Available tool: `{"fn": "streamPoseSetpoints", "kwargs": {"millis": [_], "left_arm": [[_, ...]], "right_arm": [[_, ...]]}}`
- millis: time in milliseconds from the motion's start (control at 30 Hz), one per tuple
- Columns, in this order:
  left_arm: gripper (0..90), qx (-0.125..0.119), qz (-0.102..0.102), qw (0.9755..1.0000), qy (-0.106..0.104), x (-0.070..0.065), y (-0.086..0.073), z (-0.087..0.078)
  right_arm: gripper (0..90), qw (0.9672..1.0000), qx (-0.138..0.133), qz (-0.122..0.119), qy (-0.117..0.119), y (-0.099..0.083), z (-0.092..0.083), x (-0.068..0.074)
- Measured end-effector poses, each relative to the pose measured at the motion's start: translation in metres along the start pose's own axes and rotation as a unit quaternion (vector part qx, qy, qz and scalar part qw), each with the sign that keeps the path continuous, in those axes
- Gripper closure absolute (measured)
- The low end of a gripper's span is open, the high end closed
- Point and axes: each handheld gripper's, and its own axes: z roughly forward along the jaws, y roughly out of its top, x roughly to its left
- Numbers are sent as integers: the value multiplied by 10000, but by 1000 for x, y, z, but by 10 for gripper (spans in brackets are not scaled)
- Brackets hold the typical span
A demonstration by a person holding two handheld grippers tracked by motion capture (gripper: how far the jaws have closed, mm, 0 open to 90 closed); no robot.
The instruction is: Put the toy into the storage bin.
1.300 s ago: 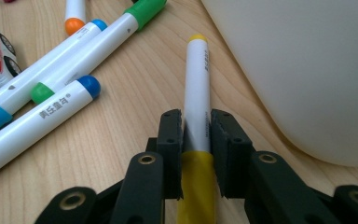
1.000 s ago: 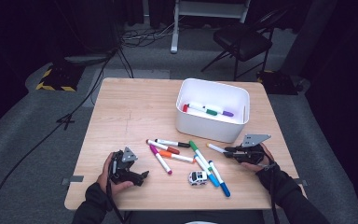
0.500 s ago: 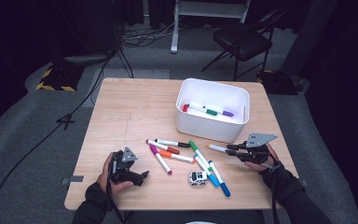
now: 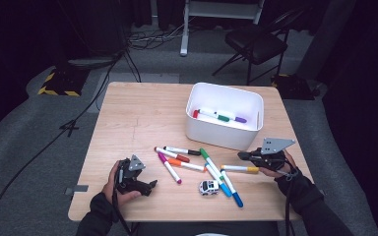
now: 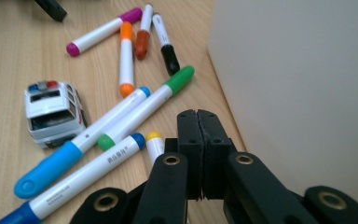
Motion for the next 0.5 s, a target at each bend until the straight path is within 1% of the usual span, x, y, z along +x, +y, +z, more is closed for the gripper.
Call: {"fn": "streamPoseSetpoints", "kwargs": {"millis": [67,133,167,200,233,333,367,400,467,500], "left_arm": [[5,-1,-17,10000,-5,0,0,0],[5,1,1,10000,-1,0,0,0],[5,-2,-12,10000,1,0,0,0],[5,1,0,10000,-1,0,0,0],[5,1,-1,10000,-1,0,0,0],[5,1,-2,10000,-2,0,0,0],[5,1,0,10000,1,0,0,0],[5,1,1,10000,1,0,0,0],[5,1,-2,10000,0,0,0,0],[5,1,-3,10000,-1,0,0,0]], "right_arm": [[855,9999,7,123,70,-5,4,-3],[803,9997,114,179,133,-10,5,-6],[780,9994,177,171,243,-12,4,-7],[767,9992,190,196,297,-14,3,-6],[754,9992,194,159,296,-17,2,-6],[722,9986,177,200,457,-26,-4,-6],[700,9986,288,177,410,-30,-5,-7],[670,9985,335,227,367,-34,-5,-7],[639,9975,390,320,496,-46,-6,-8],[616,9971,476,341,477,-51,-6,-7]]}}
